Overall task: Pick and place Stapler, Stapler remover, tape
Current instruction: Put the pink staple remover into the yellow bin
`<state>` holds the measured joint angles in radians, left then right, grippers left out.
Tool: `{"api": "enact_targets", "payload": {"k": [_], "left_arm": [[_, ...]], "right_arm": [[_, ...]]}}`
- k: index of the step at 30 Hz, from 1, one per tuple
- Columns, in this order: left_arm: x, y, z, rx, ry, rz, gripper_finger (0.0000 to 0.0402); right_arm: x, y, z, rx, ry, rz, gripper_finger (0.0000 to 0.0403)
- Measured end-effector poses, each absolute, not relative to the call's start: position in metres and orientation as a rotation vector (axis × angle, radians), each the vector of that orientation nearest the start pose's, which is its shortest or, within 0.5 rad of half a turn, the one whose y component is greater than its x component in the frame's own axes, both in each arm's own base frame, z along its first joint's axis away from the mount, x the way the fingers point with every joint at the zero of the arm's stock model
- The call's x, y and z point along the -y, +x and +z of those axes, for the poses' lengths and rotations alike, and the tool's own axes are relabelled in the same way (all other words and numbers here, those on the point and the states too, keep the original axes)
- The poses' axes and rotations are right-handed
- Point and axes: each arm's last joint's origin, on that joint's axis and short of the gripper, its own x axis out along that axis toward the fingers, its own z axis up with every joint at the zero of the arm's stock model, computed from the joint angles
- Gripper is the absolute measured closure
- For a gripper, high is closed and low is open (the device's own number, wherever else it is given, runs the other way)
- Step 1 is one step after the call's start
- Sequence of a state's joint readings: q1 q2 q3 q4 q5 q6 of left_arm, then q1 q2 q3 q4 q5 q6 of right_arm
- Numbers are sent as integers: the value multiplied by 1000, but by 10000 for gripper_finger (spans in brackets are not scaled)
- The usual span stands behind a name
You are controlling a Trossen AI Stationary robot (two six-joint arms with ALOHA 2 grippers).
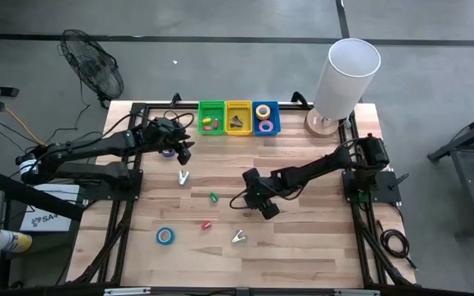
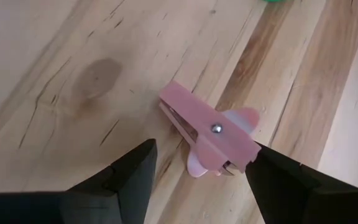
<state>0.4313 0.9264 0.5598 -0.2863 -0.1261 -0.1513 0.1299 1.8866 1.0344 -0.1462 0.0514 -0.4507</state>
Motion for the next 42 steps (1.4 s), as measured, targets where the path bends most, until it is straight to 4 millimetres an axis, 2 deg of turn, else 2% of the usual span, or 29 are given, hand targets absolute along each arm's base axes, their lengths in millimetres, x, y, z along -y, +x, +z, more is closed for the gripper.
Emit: {"api": "enact_targets", "payload": {"k": [17, 35, 42], "left_arm": [[-82, 170, 224, -612, -242, 585, 252], [-82, 169, 224, -619, -248, 574, 252], [-82, 169, 224, -620, -248, 573, 252]], "right_arm": [[-45, 359, 129, -950, -509, 285, 190], [-45, 358, 128, -967, -505, 276, 319], [-45, 358, 129, -970, -440, 239, 369]]}}
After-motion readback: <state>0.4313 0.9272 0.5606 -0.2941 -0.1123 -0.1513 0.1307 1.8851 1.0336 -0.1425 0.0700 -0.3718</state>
